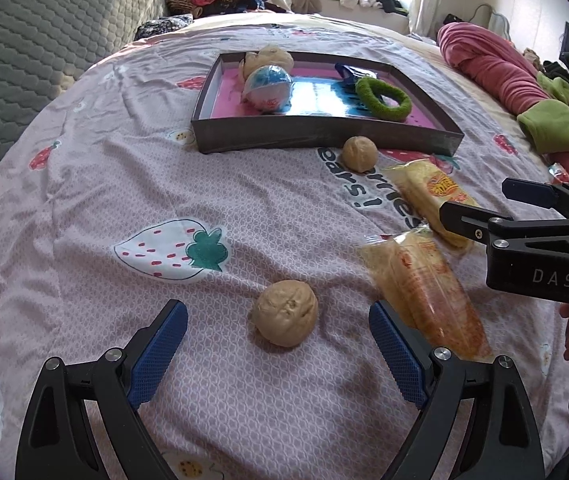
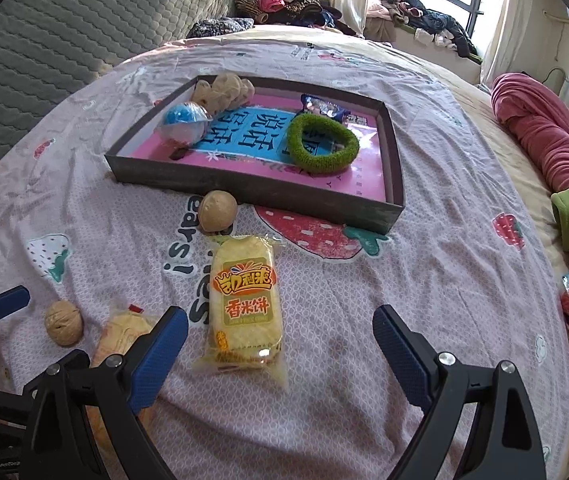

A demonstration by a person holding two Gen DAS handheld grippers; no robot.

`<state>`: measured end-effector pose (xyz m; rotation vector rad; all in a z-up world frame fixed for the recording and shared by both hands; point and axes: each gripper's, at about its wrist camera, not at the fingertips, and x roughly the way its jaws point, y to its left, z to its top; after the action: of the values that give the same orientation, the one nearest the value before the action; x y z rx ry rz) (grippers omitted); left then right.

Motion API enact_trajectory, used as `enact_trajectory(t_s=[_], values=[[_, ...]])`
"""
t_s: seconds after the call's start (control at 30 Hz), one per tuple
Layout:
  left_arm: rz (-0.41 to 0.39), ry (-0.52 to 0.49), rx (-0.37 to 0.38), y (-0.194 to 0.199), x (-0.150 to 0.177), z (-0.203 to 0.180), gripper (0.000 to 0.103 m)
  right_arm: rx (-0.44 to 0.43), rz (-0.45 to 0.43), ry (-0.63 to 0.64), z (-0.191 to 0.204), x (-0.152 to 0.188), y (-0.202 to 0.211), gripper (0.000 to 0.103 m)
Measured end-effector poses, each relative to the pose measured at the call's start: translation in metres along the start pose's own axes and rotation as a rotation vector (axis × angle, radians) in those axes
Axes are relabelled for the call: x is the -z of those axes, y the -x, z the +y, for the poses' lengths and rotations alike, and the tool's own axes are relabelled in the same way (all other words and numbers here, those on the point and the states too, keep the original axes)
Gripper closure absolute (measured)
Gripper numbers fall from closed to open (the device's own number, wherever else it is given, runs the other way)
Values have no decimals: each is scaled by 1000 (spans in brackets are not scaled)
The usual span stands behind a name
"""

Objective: Organize objects
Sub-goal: 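Grasp the round bun with the left tool while the right grasps the yellow cake pack, then lift the bun and yellow cake pack and carry both over the tray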

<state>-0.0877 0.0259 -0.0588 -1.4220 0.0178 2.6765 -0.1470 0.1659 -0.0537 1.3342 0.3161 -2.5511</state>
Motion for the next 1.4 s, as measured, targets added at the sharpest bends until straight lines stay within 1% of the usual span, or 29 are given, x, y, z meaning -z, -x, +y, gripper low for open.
enact_trajectory(t_s=[0.23, 0.33, 0.4, 0.43, 0.5, 0.53, 0.6, 0.67, 0.73, 0.77, 0.8, 0.83, 0.9, 1.17, 1.27, 1.4], values=[[7, 7, -1, -13, -1, 2, 10, 10, 28, 1, -1, -1, -19, 12], [4, 6, -3, -16, 0, 2, 10, -5, 31, -10, -2, -1, -25, 20], [6, 7, -3, -17, 0, 1, 12, -1, 35, -6, -1, -1, -28, 32], [3, 7, -2, -18, 0, 2, 13, -5, 36, -3, 0, 0, -29, 35], [1, 9, 2, -17, -1, 2, 24, -15, 32, -2, 1, 0, -31, 43], [-1, 13, 4, -17, -1, 3, 29, -16, 29, 2, 2, 0, -30, 45], [0, 18, 2, -17, -2, 4, 38, -19, 25, 3, 3, -1, -30, 54], [-4, 24, 7, -15, -3, 6, 43, -24, 24, 4, 3, -2, -29, 59], [-3, 22, 13, -14, -2, 7, 45, -26, 26, 5, 4, -3, -29, 60], [-2, 20, 16, -14, -1, 7, 49, -29, 26, 5, 3, -3, -29, 60], [-4, 22, 21, -12, -1, 7, 54, -30, 25, 5, 3, -3, -28, 60], [-4, 22, 26, -11, 0, 7, 57, -34, 25, 5, 3, -3, -28, 60], [0, 20, 38, -10, 1, 6, 69, -39, 26, 6, 3, -2, -27, 60], [5, 17, 62, -5, 1, 2, 68, -49, -1, 3, 1, -2, -11, 61], [3, 17, 61, -3, 1, 0, 69, -48, -10, 6, 0, -2, -2, 61], [-21, 12, 40, 7, -2, -5, 69, -48, -22, 2, -1, -1, 9, 61]])
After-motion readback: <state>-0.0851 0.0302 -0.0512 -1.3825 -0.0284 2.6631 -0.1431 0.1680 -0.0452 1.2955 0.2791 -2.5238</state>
